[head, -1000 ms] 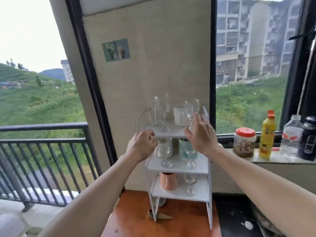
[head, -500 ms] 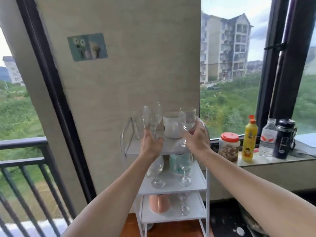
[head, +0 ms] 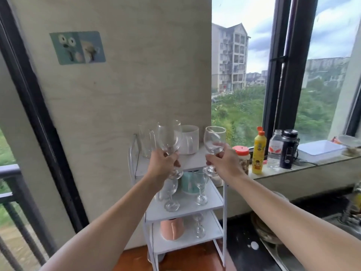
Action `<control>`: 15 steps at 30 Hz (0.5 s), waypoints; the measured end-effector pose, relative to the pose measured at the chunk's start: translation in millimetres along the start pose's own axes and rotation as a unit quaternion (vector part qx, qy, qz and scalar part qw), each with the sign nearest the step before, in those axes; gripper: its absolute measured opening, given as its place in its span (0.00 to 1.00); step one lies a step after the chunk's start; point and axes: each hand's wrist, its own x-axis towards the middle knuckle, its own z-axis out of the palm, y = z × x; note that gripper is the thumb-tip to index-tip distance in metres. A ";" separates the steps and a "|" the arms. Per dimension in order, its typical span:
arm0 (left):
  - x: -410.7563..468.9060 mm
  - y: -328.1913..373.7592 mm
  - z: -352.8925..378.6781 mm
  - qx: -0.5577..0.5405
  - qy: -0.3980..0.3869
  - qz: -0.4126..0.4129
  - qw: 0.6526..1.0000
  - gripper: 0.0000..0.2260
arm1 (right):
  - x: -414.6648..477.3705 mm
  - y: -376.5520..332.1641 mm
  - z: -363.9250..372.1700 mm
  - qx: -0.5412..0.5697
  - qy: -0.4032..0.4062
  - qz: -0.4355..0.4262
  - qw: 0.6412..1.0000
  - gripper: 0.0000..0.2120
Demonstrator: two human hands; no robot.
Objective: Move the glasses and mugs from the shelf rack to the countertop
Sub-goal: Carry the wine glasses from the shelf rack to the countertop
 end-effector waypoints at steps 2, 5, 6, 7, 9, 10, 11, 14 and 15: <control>-15.2 3.9 1.9 -0.063 -0.057 -0.008 0.996 0.02 | -16.1 1.4 -16.4 0.034 -0.001 0.020 0.999 0.16; -39.5 4.2 15.7 -0.128 -0.147 -0.025 0.980 0.02 | -43.1 6.6 -49.6 0.080 -0.002 0.056 0.995 0.14; -48.4 2.4 24.5 -0.143 -0.175 -0.031 0.974 0.02 | -52.9 9.4 -62.4 0.090 -0.003 0.072 0.993 0.14; -57.9 0.5 35.0 -0.156 -0.200 -0.039 0.967 0.03 | -62.9 13.0 -76.1 0.102 -0.002 0.088 0.991 0.13; -74.1 -5.1 61.1 -0.167 -0.240 -0.054 0.955 0.01 | -82.0 21.7 -105.0 0.128 0.005 0.120 0.984 0.12; -82.0 -7.2 76.0 -0.169 -0.264 -0.060 0.948 0.02 | -91.6 26.4 -120.6 0.137 0.012 0.135 0.981 0.13; -90.0 -8.8 92.4 -0.173 -0.293 -0.068 0.938 0.03 | -101.3 31.2 -137.3 0.140 0.020 0.149 0.979 0.14; -115.2 -9.3 145.1 -0.200 -0.379 -0.092 0.899 0.02 | -132.4 45.2 -192.5 0.134 0.053 0.176 0.974 0.16; -123.7 -8.3 163.1 -0.210 -0.404 -0.100 0.885 0.04 | -143.5 49.4 -212.1 0.132 0.070 0.182 0.972 0.15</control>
